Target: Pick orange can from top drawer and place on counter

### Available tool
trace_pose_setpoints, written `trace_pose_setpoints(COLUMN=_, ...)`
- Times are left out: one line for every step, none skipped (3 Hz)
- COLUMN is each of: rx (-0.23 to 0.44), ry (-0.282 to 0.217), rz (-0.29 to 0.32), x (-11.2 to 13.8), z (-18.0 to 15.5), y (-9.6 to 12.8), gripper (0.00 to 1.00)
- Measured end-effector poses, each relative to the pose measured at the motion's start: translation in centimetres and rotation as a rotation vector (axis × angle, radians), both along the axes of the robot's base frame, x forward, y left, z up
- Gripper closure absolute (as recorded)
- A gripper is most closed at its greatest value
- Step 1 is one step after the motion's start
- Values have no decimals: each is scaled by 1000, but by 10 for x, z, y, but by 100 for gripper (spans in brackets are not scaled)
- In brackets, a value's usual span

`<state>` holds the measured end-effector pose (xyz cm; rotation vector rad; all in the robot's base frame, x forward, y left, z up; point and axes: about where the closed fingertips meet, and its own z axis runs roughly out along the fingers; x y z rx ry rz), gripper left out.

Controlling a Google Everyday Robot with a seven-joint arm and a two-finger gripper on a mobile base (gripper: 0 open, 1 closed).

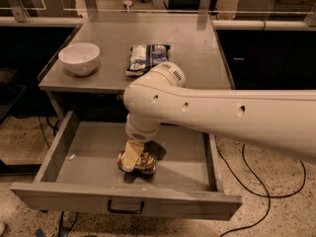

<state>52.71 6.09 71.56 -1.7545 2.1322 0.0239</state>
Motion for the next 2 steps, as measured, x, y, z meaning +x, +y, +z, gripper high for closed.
trace_pose_setpoints(rx=10, ry=17, rz=-10, x=9, z=-16, y=8, gripper=0)
trace_pose_setpoints(rx=19, ry=60, rz=-24, x=8, z=-38, y=12, gripper=0)
